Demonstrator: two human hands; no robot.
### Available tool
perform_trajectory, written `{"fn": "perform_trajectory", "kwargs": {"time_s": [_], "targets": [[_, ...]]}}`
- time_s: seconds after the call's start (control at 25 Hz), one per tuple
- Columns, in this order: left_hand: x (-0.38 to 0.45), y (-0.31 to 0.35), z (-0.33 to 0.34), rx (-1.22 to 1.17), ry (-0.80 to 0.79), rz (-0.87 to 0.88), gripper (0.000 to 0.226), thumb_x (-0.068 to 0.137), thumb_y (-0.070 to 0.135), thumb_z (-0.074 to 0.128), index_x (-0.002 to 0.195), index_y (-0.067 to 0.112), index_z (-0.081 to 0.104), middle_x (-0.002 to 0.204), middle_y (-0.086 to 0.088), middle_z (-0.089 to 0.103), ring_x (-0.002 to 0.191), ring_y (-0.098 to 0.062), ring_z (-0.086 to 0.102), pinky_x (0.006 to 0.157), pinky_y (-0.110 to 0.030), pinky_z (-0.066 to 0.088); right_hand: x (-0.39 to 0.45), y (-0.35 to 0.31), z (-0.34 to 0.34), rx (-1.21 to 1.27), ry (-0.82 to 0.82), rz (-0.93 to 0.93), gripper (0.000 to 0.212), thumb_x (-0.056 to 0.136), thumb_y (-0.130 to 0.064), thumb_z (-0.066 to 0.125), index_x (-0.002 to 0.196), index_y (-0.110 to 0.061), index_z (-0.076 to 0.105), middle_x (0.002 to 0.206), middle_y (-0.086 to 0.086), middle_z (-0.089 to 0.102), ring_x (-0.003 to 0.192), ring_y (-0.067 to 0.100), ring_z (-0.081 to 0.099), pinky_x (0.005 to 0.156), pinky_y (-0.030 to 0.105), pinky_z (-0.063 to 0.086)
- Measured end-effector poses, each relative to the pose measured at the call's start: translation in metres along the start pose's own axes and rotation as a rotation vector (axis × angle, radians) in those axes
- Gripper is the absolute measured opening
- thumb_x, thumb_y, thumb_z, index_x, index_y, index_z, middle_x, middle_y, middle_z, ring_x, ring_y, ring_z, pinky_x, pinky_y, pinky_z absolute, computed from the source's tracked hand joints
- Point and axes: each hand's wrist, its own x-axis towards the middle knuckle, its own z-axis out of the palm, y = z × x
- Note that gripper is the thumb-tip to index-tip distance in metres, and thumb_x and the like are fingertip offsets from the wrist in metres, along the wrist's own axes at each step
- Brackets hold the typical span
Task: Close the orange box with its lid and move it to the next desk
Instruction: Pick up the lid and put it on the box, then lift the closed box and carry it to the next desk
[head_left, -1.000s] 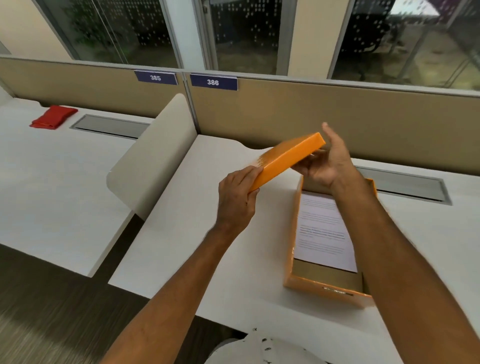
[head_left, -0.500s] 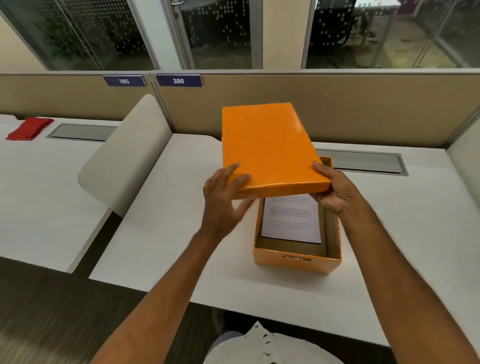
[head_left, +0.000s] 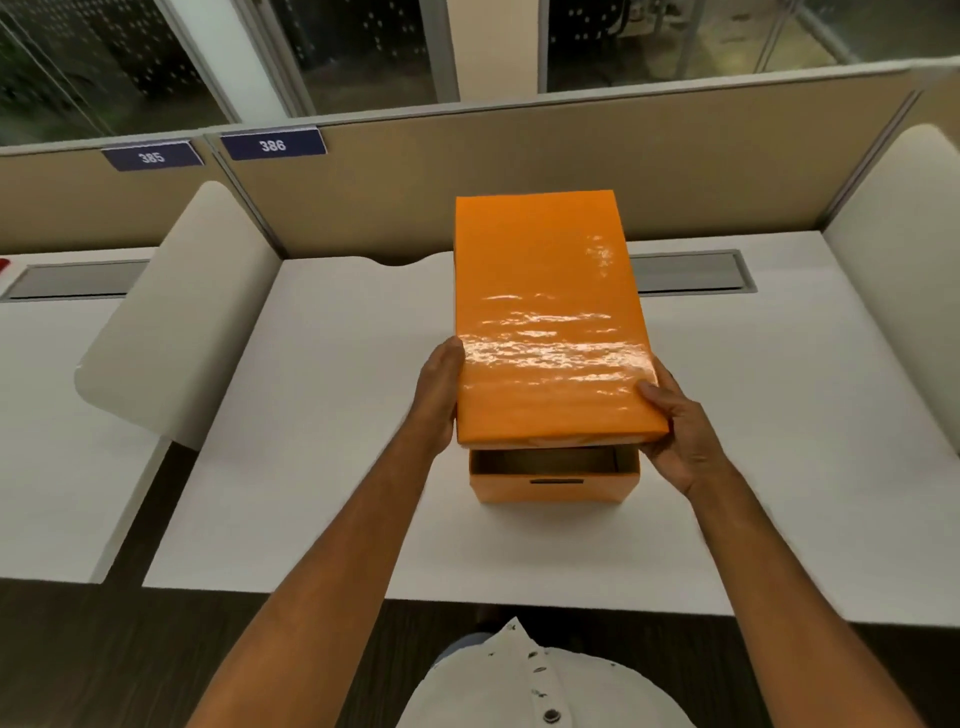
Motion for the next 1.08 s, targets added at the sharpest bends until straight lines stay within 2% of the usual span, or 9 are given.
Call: {"fn": "perform_trajectory", "kwargs": {"time_s": [0.16, 0.32, 0.52, 0.6, 0.72, 0.8, 0.88, 0.96, 1.08], "targets": [[0.012, -0.038, 0.002, 0.106, 0.079, 0.009, 0.044, 0.11, 0.049, 0.039, 0.147, 0.029, 0.052, 0.139, -0.002, 0.065, 0.12, -0.024, 0.067, 0.103, -0.052, 0.058, 0.002, 0.021, -0.007, -0.331, 0.089, -0.049, 0.06, 0.087, -0.034, 0.061, 0.146, -0.038, 0.051, 0.14, -0.002, 0.063, 0.121, 0.027, 0.063, 0.088, 0.044, 0.059], [0.018, -0.065, 0.003, 0.091, 0.09, -0.023, 0.037, 0.112, 0.043, 0.038, 0.141, 0.028, 0.057, 0.135, -0.002, 0.068, 0.119, -0.026, 0.069, 0.099, -0.048, 0.059, 0.012, 0.041, -0.009, -0.501, 0.233, -0.082, 0.062, 0.08, -0.043, 0.053, 0.14, -0.033, 0.056, 0.137, 0.003, 0.06, 0.111, 0.02, 0.062, 0.074, 0.033, 0.052], [0.029, -0.085, 0.0, 0.111, 0.075, -0.063, 0.039, 0.112, 0.041, 0.037, 0.139, 0.025, 0.059, 0.133, -0.002, 0.069, 0.119, -0.026, 0.069, 0.104, -0.051, 0.058, 0.02, 0.06, -0.009, -0.604, 0.359, -0.086, 0.065, 0.083, -0.046, 0.048, 0.144, -0.027, 0.053, 0.135, 0.005, 0.042, 0.107, 0.021, 0.058, 0.071, 0.029, 0.051], [0.033, -0.087, 0.0, 0.121, 0.086, -0.07, 0.042, 0.113, 0.041, 0.036, 0.145, 0.023, 0.056, 0.136, -0.004, 0.068, 0.121, -0.027, 0.068, 0.105, -0.051, 0.057, 0.023, 0.064, -0.009, -0.597, 0.378, -0.087, 0.057, 0.088, -0.044, 0.05, 0.142, -0.026, 0.055, 0.135, 0.005, 0.042, 0.109, 0.023, 0.058, 0.072, 0.029, 0.051], [0.042, -0.09, 0.0, 0.133, 0.099, -0.08, 0.043, 0.113, 0.039, 0.034, 0.147, 0.022, 0.055, 0.137, -0.005, 0.068, 0.119, -0.027, 0.068, 0.102, -0.047, 0.058, 0.029, 0.066, -0.009, -0.609, 0.39, -0.087, 0.034, 0.104, -0.035, 0.052, 0.136, -0.027, 0.056, 0.132, 0.003, 0.041, 0.098, 0.009, 0.057, 0.068, 0.024, 0.048], [0.046, -0.093, -0.001, 0.139, 0.105, -0.094, 0.044, 0.113, 0.041, 0.035, 0.148, 0.023, 0.054, 0.139, -0.005, 0.067, 0.121, -0.027, 0.067, 0.104, -0.049, 0.057, 0.034, 0.069, -0.01, -0.628, 0.397, -0.078, 0.027, 0.106, -0.037, 0.049, 0.132, -0.031, 0.054, 0.13, 0.001, 0.04, 0.096, 0.009, 0.057, 0.07, 0.025, 0.049], [0.048, -0.097, -0.002, 0.149, 0.099, -0.105, 0.045, 0.112, 0.043, 0.036, 0.149, 0.024, 0.053, 0.142, -0.005, 0.065, 0.126, -0.028, 0.064, 0.109, -0.052, 0.054, 0.038, 0.068, -0.008, -0.665, 0.414, -0.059, 0.037, 0.106, -0.046, 0.046, 0.138, -0.028, 0.052, 0.133, 0.002, 0.042, 0.105, 0.019, 0.059, 0.077, 0.03, 0.05], [0.05, -0.097, -0.002, 0.162, 0.093, -0.115, 0.045, 0.112, 0.043, 0.037, 0.149, 0.023, 0.052, 0.144, -0.004, 0.063, 0.129, -0.027, 0.061, 0.109, -0.047, 0.053, 0.044, 0.07, -0.013, -0.703, 0.416, -0.023, 0.057, 0.099, -0.062, 0.043, 0.144, -0.027, 0.051, 0.14, 0.004, 0.048, 0.114, 0.025, 0.06, 0.081, 0.035, 0.052], [0.057, -0.093, -0.002, 0.144, 0.059, -0.121, 0.043, 0.112, 0.042, 0.039, 0.146, 0.021, 0.054, 0.136, -0.002, 0.066, 0.118, -0.021, 0.066, 0.084, -0.026, 0.059, 0.057, 0.068, -0.022, -0.758, 0.393, 0.003, 0.084, 0.079, -0.084, 0.037, 0.142, -0.029, 0.052, 0.141, 0.007, 0.055, 0.114, 0.027, 0.064, 0.091, 0.045, 0.057]]}}
